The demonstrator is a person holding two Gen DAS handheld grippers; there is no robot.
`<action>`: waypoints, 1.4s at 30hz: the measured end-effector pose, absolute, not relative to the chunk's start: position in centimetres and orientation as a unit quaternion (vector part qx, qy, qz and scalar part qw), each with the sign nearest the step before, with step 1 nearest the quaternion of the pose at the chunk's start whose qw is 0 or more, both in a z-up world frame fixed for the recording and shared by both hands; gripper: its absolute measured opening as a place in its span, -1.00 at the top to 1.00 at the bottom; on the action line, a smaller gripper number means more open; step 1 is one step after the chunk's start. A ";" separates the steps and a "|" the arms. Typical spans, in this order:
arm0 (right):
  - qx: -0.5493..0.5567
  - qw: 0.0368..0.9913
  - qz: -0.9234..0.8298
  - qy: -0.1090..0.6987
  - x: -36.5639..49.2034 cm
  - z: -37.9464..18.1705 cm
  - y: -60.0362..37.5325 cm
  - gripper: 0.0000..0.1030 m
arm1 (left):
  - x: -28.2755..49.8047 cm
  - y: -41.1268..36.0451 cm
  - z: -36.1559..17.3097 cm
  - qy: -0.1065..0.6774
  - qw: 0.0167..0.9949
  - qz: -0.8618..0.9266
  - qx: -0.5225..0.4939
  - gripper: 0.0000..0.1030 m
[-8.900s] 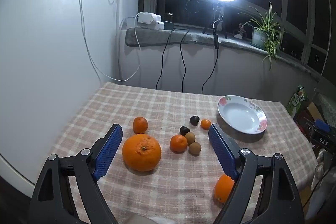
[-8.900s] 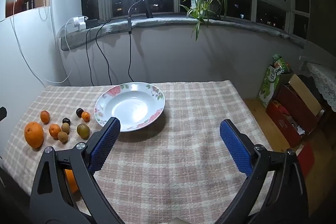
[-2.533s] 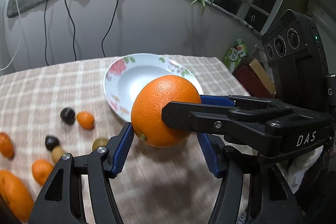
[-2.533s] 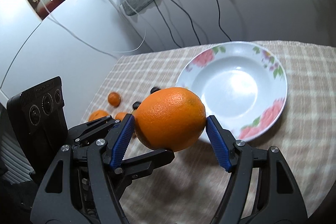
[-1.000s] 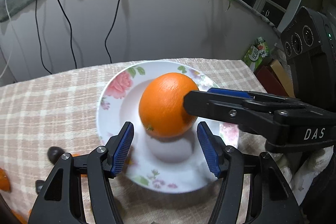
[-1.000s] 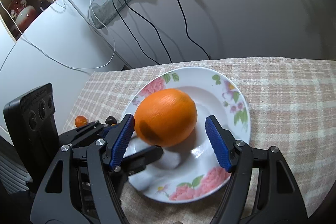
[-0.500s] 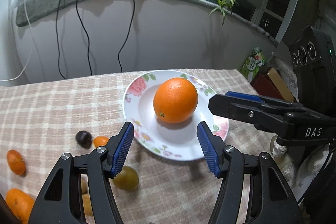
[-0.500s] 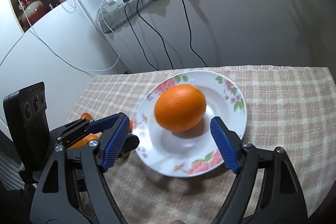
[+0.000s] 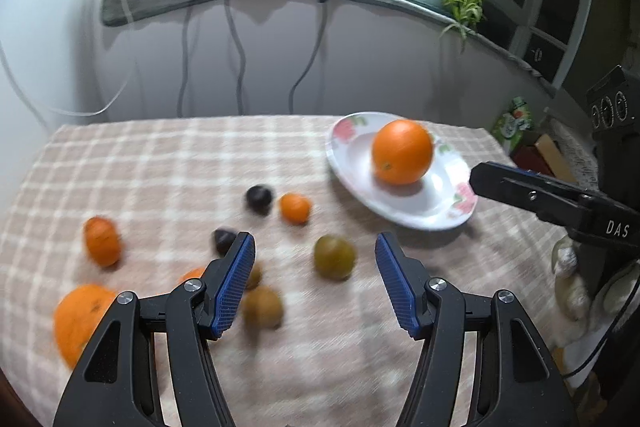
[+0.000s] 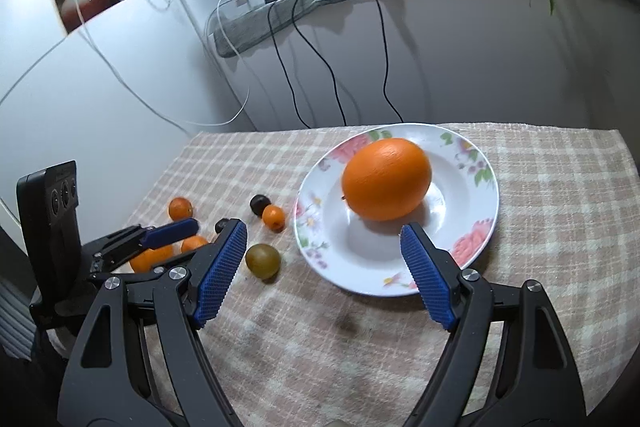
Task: Organize fruits
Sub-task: 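Grasp the green-brown fruit with the right gripper while the left grasps a brown kiwi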
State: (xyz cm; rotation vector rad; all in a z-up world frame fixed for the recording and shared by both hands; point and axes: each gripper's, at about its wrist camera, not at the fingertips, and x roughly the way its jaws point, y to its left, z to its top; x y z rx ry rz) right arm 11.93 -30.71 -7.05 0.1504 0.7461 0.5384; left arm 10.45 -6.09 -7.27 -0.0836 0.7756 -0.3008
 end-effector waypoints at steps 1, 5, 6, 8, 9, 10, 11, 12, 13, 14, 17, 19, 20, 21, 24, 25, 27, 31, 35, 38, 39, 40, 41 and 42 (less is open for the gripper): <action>0.063 0.893 0.263 0.361 11.7 -7.1 -30.3 -0.59 | 10.0 -5.6 -7.4 0.378 0.914 -0.143 -0.042 -0.22; 0.046 0.882 0.286 0.372 11.2 -7.7 -28.9 -0.49 | 8.5 -4.4 -7.8 0.383 0.913 -0.135 -0.039 -0.21; 0.042 0.879 0.290 0.377 11.2 -8.0 -28.5 -0.35 | 8.3 -4.2 -7.9 0.384 0.913 -0.134 -0.038 -0.17; 0.036 0.872 0.297 0.386 11.1 -8.5 -27.9 -0.20 | 8.1 -3.9 -8.2 0.390 0.909 -0.137 -0.043 -0.01; 0.035 0.870 0.301 0.390 11.0 -8.8 -27.6 -0.14 | 8.1 -3.8 -8.3 0.393 0.908 -0.139 -0.046 0.07; 0.035 0.866 0.305 0.395 11.0 -9.1 -27.3 -0.12 | 8.0 -3.8 -8.4 0.394 0.907 -0.141 -0.046 0.13; 0.035 0.862 0.309 0.401 11.2 -9.5 -27.0 -0.07 | 7.9 -3.9 -8.5 0.396 0.906 -0.143 -0.045 0.17; 0.034 0.859 0.310 0.407 11.2 -9.9 -26.7 -0.02 | 8.0 -4.0 -8.7 0.398 0.905 -0.143 -0.044 0.23; 0.032 0.856 0.311 0.412 11.3 -10.2 -26.4 -0.01 | 8.1 -4.1 -8.8 0.399 0.905 -0.143 -0.044 0.24; 0.030 0.854 0.311 0.416 11.3 -10.6 -26.1 0.03 | 8.2 -4.2 -9.0 0.402 0.904 -0.141 -0.043 0.24; 0.020 0.852 0.310 0.422 11.4 -11.3 -25.1 0.07 | 8.7 -4.4 -9.7 0.409 0.901 -0.138 -0.037 0.24; 0.005 0.853 0.306 0.422 11.5 -11.6 -24.5 0.10 | 8.9 -4.6 -10.1 0.412 0.901 -0.134 -0.032 0.24; -0.002 0.854 0.305 0.422 11.5 -11.8 -24.1 0.12 | 9.0 -4.7 -10.3 0.412 0.901 -0.132 -0.026 0.24; -0.007 0.854 0.303 0.422 11.7 -11.9 -23.9 0.15 | 9.0 -4.8 -10.3 0.412 0.902 -0.130 -0.022 0.24; -0.014 0.852 0.305 0.425 12.2 -12.3 -23.3 0.19 | 9.0 -5.3 -10.4 0.408 0.904 -0.128 -0.005 0.26; -0.015 0.852 0.306 0.425 12.3 -12.4 -23.2 0.20 | 9.1 -5.3 -10.4 0.407 0.904 -0.127 -0.001 0.29; -0.023 0.853 0.305 0.423 12.5 -12.4 -22.5 0.21 | 9.2 -5.5 -10.4 0.406 0.905 -0.128 0.004 0.33; -0.037 0.855 0.300 0.422 12.9 -12.7 -21.8 0.23 | 9.4 -5.7 -10.7 0.405 0.906 -0.125 0.017 0.39; -0.048 0.853 0.299 0.426 13.3 -13.1 -21.2 0.24 | 9.6 -5.9 -10.7 0.402 0.907 -0.121 0.029 0.41; -0.054 0.852 0.297 0.428 13.5 -13.3 -20.9 0.27 | 9.5 -6.1 -10.8 0.400 0.908 -0.121 0.040 0.41; -0.055 0.851 0.298 0.429 13.6 -13.4 -20.8 0.29 | 9.5 -6.1 -10.9 0.400 0.908 -0.121 0.042 0.41; -0.055 0.850 0.300 0.430 13.7 -13.5 -20.7 0.30 | 9.5 -6.0 -10.9 0.400 0.908 -0.120 0.043 0.41; -0.056 0.849 0.302 0.431 13.7 -13.6 -20.6 0.31 | 9.5 -6.0 -11.0 0.400 0.908 -0.119 0.043 0.42; -0.058 0.848 0.303 0.431 13.7 -13.7 -20.5 0.35 | 9.5 -5.9 -11.0 0.401 0.908 -0.118 0.043 0.44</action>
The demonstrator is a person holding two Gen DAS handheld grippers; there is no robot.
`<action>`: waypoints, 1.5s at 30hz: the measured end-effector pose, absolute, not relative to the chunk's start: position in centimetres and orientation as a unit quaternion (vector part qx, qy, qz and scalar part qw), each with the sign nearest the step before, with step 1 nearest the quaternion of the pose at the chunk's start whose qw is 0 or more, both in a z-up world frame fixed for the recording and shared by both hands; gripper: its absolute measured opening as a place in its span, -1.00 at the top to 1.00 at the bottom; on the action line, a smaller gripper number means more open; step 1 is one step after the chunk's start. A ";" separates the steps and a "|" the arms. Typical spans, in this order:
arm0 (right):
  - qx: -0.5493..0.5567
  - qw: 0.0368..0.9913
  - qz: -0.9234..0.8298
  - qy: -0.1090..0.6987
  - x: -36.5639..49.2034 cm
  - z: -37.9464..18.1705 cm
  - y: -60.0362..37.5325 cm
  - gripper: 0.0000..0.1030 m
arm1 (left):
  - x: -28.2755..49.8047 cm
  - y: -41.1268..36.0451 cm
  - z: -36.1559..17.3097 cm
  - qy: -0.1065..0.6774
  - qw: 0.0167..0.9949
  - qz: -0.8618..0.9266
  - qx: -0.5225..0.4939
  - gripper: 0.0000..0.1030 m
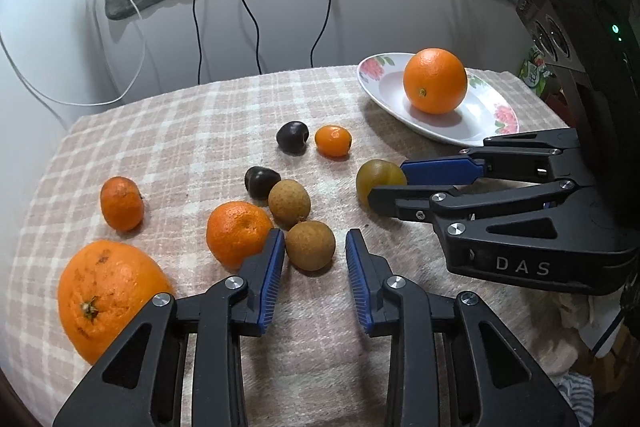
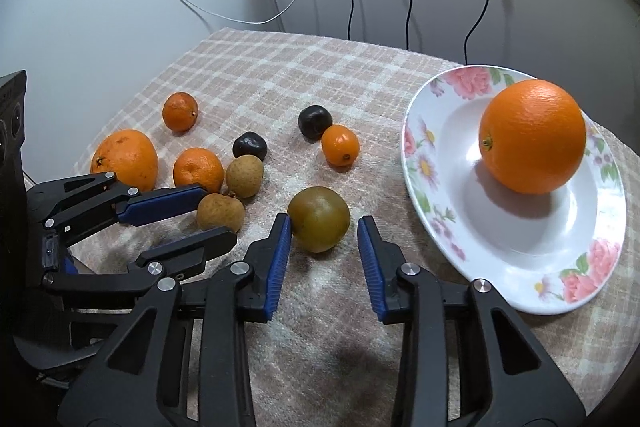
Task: Organize fruits
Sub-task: 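Grasp the green-brown fruit with the right gripper while the left grasps a brown kiwi, then carry the green-brown fruit with the right gripper onto the plate beside the orange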
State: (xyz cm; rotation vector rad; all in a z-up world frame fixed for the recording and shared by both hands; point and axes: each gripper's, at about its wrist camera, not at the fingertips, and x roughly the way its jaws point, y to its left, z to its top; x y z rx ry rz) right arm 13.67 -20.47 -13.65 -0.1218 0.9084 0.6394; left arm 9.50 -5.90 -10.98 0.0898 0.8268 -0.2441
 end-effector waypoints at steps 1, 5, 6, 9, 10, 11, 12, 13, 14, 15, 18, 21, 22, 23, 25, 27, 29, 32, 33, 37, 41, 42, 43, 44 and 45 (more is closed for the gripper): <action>-0.060 0.847 0.306 0.431 13.6 -13.7 -20.3 0.38 | 9.4 -5.9 -11.0 0.401 0.908 -0.117 0.044 0.48; -0.067 0.848 0.307 0.427 13.4 -13.7 -20.0 0.44 | 9.3 -5.6 -11.1 0.401 0.908 -0.116 0.040 0.53; -0.066 0.848 0.308 0.427 13.4 -13.7 -20.0 0.45 | 9.3 -5.6 -11.1 0.401 0.908 -0.116 0.039 0.53; -0.062 0.847 0.310 0.427 13.4 -13.7 -20.2 0.47 | 9.4 -5.6 -11.0 0.401 0.908 -0.116 0.037 0.54; -0.059 0.848 0.310 0.426 13.4 -13.6 -20.3 0.47 | 9.4 -5.5 -11.0 0.401 0.908 -0.116 0.034 0.54; -0.058 0.848 0.311 0.426 13.4 -13.6 -20.4 0.47 | 9.4 -5.4 -10.9 0.402 0.908 -0.117 0.030 0.54; -0.055 0.848 0.311 0.425 13.3 -13.5 -20.5 0.47 | 9.4 -5.3 -10.8 0.402 0.907 -0.119 0.024 0.54; -0.053 0.848 0.312 0.425 13.3 -13.4 -20.6 0.47 | 9.4 -5.3 -10.8 0.402 0.907 -0.121 0.020 0.54; -0.050 0.849 0.312 0.424 13.3 -13.4 -20.7 0.48 | 9.4 -5.2 -10.7 0.401 0.908 -0.122 0.015 0.54; -0.047 0.849 0.312 0.423 13.2 -13.2 -20.9 0.48 | 9.4 -5.2 -10.6 0.401 0.908 -0.123 0.012 0.54; -0.038 0.851 0.313 0.420 13.0 -12.9 -21.4 0.48 | 9.3 -5.3 -10.2 0.397 0.909 -0.130 0.003 0.54; -0.031 0.853 0.315 0.416 12.7 -12.5 -21.8 0.48 | 9.3 -5.6 -9.8 0.393 0.910 -0.135 0.001 0.54; -0.029 0.854 0.314 0.414 12.6 -12.3 -22.0 0.48 | 9.3 -5.7 -9.6 0.391 0.910 -0.138 -0.001 0.54; -0.025 0.855 0.314 0.412 12.5 -12.1 -22.2 0.48 | 9.3 -5.8 -9.5 0.389 0.911 -0.139 -0.002 0.54; -0.020 0.858 0.313 0.407 12.3 -11.6 -22.7 0.48 | 9.4 -6.0 -9.1 0.385 0.912 -0.144 -0.004 0.54; -0.014 0.861 0.310 0.402 12.2 -11.2 -23.4 0.48 | 9.5 -6.3 -8.7 0.380 0.913 -0.149 -0.005 0.54; -0.008 0.865 0.306 0.397 12.0 -10.7 -24.2 0.48 | 9.7 -6.7 -8.4 0.376 0.913 -0.155 -0.007 0.54; -0.003 0.870 0.299 0.392 11.7 -10.2 -25.3 0.48 | 10.1 -7.4 -8.0 0.371 0.914 -0.165 -0.009 0.54; -0.003 0.872 0.295 0.391 11.7 -10.1 -25.8 0.48 | 10.2 -7.7 -7.9 0.370 0.913 -0.169 -0.008 0.54; 0.003 0.880 0.277 0.386 11.7 -9.7 -27.6 0.48 | 10.9 -9.0 -7.6 0.366 0.912 -0.183 -0.009 0.54; 0.007 0.886 0.259 0.385 12.2 -9.6 -29.3 0.48 | 11.8 -10.2 -7.5 0.363 0.911 -0.196 -0.014 0.54; 0.009 0.887 0.255 0.385 12.3 -9.6 -29.7 0.48 | 12.1 -10.5 -7.4 0.363 0.910 -0.199 -0.015 0.54; 0.011 0.888 0.251 0.385 12.5 -9.6 -30.1 0.48 | 12.3 -10.7 -7.4 0.363 0.910 -0.201 -0.015 0.54; 0.011 0.889 0.248 0.385 12.5 -9.6 -30.4 0.48 | 12.5 -11.0 -7.4 0.363 0.909 -0.203 -0.016 0.54; 0.012 0.890 0.246 0.384 12.6 -9.6 -30.7 0.48 | 12.7 -11.3 -7.4 0.363 0.909 -0.205 -0.016 0.54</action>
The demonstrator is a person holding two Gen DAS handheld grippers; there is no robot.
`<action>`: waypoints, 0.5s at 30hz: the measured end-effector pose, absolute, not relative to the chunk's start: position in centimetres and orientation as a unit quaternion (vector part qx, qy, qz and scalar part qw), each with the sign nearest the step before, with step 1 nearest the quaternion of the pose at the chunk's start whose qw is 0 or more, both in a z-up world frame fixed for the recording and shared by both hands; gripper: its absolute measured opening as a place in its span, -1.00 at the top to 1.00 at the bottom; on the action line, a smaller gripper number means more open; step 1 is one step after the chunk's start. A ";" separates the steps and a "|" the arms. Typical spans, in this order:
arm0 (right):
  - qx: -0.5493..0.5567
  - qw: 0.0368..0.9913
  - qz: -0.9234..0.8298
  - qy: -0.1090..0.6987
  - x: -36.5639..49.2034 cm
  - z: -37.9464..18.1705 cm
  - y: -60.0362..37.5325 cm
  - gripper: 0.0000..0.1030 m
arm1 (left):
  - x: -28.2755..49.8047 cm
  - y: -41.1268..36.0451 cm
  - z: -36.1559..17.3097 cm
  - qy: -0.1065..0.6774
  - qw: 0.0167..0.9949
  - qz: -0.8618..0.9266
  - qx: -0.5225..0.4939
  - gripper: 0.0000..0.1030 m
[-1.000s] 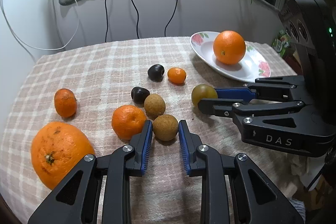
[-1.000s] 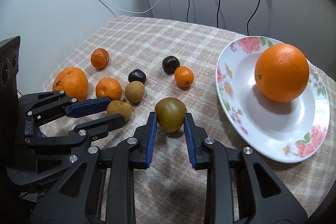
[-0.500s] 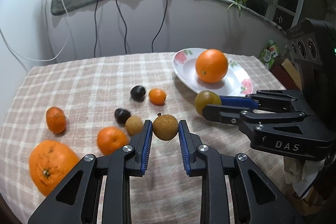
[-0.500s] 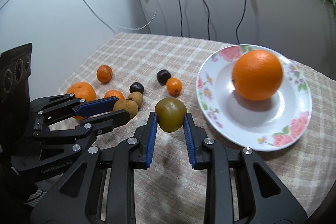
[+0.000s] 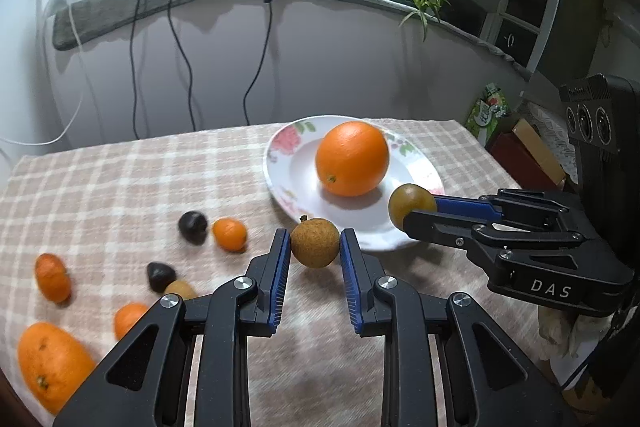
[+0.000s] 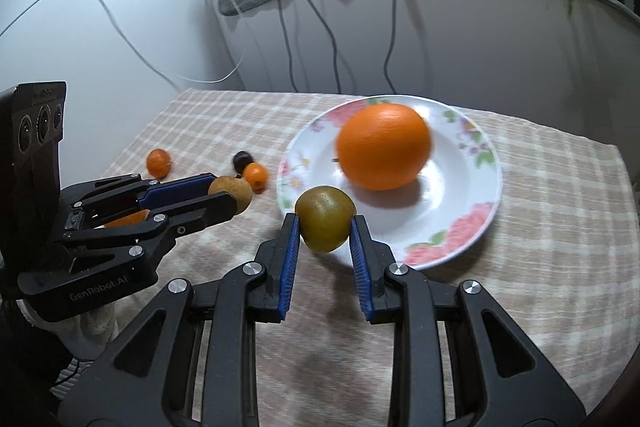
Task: Organize fruits
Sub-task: 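Carry the green-brown fruit with the right gripper onto the plate beside the orange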
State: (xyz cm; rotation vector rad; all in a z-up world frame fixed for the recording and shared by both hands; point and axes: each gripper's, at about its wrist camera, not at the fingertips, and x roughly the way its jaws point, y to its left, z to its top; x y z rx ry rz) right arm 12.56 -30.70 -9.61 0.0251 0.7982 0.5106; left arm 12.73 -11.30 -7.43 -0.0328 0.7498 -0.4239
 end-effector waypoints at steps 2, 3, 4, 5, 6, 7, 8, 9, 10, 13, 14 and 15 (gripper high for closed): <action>0.012 0.891 0.240 0.384 12.8 -9.7 -31.3 0.48 | 13.1 -11.9 -7.5 0.364 0.907 -0.211 -0.015 0.54; 0.012 0.892 0.238 0.384 12.9 -9.7 -31.5 0.48 | 13.3 -12.1 -7.5 0.364 0.907 -0.213 -0.015 0.54; 0.010 0.893 0.234 0.385 13.1 -9.8 -31.7 0.48 | 13.4 -12.3 -7.5 0.365 0.906 -0.214 -0.015 0.54; 0.010 0.893 0.232 0.385 13.1 -9.8 -31.8 0.48 | 13.6 -12.6 -7.5 0.365 0.905 -0.217 -0.014 0.54; 0.009 0.894 0.230 0.386 13.2 -9.9 -32.0 0.48 | 13.7 -12.9 -7.5 0.366 0.904 -0.219 -0.013 0.54; 0.009 0.894 0.227 0.386 13.4 -9.9 -32.2 0.48 | 13.9 -13.2 -7.6 0.367 0.904 -0.221 -0.011 0.54; 0.008 0.894 0.225 0.386 13.5 -10.0 -32.4 0.48 | 14.1 -13.4 -7.6 0.368 0.903 -0.223 -0.010 0.54; 0.007 0.895 0.223 0.386 13.6 -10.1 -32.5 0.48 | 14.2 -13.6 -7.7 0.369 0.902 -0.225 -0.010 0.54; 0.005 0.896 0.221 0.386 13.7 -10.1 -32.6 0.48 | 14.4 -13.8 -7.8 0.371 0.901 -0.227 -0.009 0.54; 0.003 0.897 0.215 0.387 14.1 -10.3 -33.0 0.48 | 14.9 -14.3 -8.1 0.375 0.898 -0.229 -0.008 0.54; 0.003 0.897 0.213 0.387 14.3 -10.4 -33.2 0.48 | 15.1 -14.6 -8.1 0.376 0.897 -0.231 -0.008 0.54; 0.003 0.897 0.212 0.388 14.4 -10.5 -33.2 0.48 | 15.2 -14.7 -8.2 0.377 0.897 -0.231 -0.007 0.54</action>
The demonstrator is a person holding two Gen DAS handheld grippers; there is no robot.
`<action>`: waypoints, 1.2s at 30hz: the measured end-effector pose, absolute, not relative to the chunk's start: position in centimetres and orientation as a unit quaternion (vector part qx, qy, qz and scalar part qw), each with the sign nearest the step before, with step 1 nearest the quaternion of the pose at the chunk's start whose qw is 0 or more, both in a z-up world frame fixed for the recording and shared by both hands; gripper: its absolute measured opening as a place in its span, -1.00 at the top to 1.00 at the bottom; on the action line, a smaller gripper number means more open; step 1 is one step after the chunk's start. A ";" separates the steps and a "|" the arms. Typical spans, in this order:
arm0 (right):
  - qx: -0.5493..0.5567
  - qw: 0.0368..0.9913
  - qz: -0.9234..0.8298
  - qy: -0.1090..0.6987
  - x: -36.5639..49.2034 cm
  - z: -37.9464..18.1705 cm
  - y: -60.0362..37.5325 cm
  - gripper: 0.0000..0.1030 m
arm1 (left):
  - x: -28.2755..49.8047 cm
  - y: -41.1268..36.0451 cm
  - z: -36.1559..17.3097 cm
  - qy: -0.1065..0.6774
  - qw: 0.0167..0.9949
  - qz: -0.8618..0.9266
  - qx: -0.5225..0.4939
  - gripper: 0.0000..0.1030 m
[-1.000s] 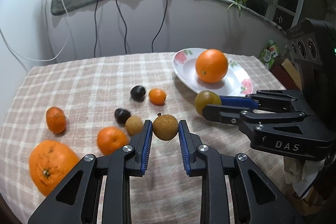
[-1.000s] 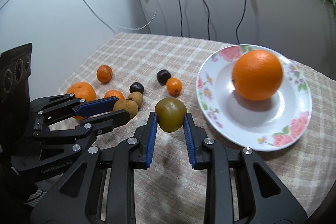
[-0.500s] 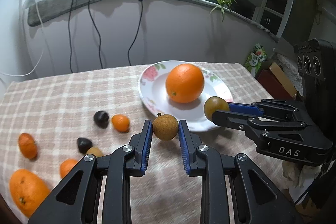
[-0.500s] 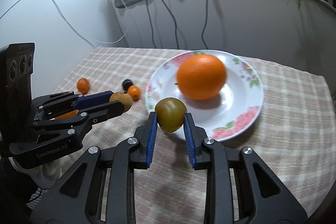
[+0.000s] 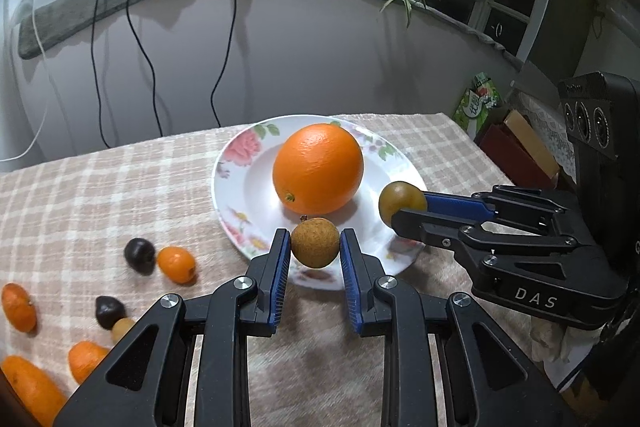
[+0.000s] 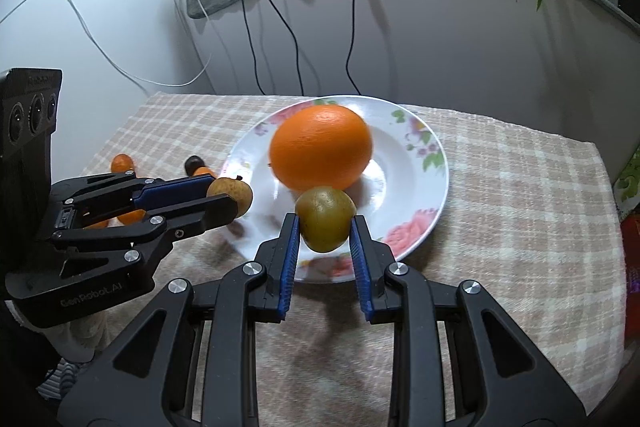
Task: Organize fruits
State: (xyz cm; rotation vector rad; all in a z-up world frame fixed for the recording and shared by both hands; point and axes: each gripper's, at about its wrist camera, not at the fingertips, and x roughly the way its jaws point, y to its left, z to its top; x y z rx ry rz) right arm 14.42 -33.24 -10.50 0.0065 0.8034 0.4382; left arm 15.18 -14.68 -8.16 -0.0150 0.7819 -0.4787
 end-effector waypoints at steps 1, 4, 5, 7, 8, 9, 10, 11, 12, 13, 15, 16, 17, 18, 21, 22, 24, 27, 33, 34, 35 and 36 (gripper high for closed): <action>0.004 0.897 0.210 0.389 14.6 -10.6 -33.4 0.48 | 15.3 -14.9 -8.2 0.378 0.896 -0.231 -0.006 0.54; 0.002 0.897 0.206 0.390 15.0 -10.8 -33.6 0.48 | 15.5 -15.3 -8.4 0.381 0.895 -0.233 -0.003 0.54; 0.002 0.897 0.205 0.390 15.1 -10.9 -33.7 0.48 | 15.6 -15.4 -8.5 0.382 0.894 -0.233 -0.002 0.54; 0.001 0.898 0.203 0.390 15.3 -11.0 -33.7 0.48 | 15.7 -15.6 -8.6 0.384 0.894 -0.233 -0.001 0.54; 0.000 0.898 0.203 0.390 15.4 -11.0 -33.7 0.48 | 15.8 -15.7 -8.6 0.385 0.893 -0.233 -0.001 0.54; 0.000 0.898 0.203 0.390 15.4 -11.1 -33.8 0.48 | 15.8 -15.8 -8.6 0.385 0.893 -0.233 -0.001 0.54; -0.001 0.898 0.203 0.391 15.4 -11.1 -33.8 0.48 | 15.8 -15.9 -8.7 0.385 0.893 -0.234 0.000 0.54; -0.001 0.898 0.203 0.391 15.5 -11.1 -33.8 0.48 | 15.9 -16.0 -8.7 0.385 0.892 -0.235 0.001 0.54; -0.001 0.898 0.202 0.392 15.6 -11.2 -33.7 0.48 | 15.9 -16.1 -8.7 0.386 0.892 -0.235 0.001 0.54; -0.001 0.897 0.202 0.392 15.6 -11.2 -33.7 0.48 | 16.0 -16.1 -8.7 0.386 0.892 -0.234 0.001 0.54; -0.001 0.897 0.201 0.394 15.7 -11.3 -33.7 0.48 | 16.0 -16.2 -8.7 0.386 0.892 -0.235 0.002 0.54; -0.002 0.897 0.201 0.394 15.8 -11.3 -33.7 0.48 | 16.0 -16.2 -8.7 0.387 0.892 -0.235 0.003 0.54; -0.002 0.897 0.201 0.394 15.8 -11.3 -33.7 0.48 | 16.1 -16.3 -8.8 0.387 0.891 -0.236 0.003 0.54; -0.003 0.897 0.201 0.394 15.8 -11.3 -33.6 0.48 | 16.1 -16.3 -8.8 0.387 0.891 -0.236 0.003 0.54; -0.003 0.897 0.200 0.394 15.8 -11.3 -33.6 0.48 | 16.1 -16.3 -8.8 0.387 0.891 -0.236 0.003 0.53; -0.003 0.897 0.200 0.394 15.8 -11.3 -33.6 0.48 | 16.1 -16.3 -8.8 0.387 0.891 -0.236 0.003 0.53; -0.002 0.897 0.201 0.394 15.8 -11.3 -33.6 0.48 | 16.1 -16.3 -8.8 0.388 0.890 -0.238 0.002 0.53; -0.002 0.897 0.201 0.394 15.8 -11.3 -33.5 0.48 | 16.1 -16.3 -8.7 0.387 0.891 -0.239 0.003 0.53; 0.000 0.897 0.200 0.393 15.9 -11.3 -33.4 0.46 | 16.0 -16.1 -8.5 0.384 0.893 -0.237 0.003 0.48; -0.001 0.898 0.199 0.393 15.9 -11.3 -33.4 0.46 | 16.0 -16.1 -8.4 0.383 0.893 -0.237 0.002 0.48; -0.001 0.898 0.199 0.392 15.9 -11.3 -33.4 0.45 | 15.9 -16.0 -8.4 0.383 0.893 -0.237 0.001 0.48; -0.002 0.899 0.197 0.392 15.9 -11.3 -33.4 0.44 | 15.8 -15.9 -8.4 0.383 0.893 -0.237 0.001 0.48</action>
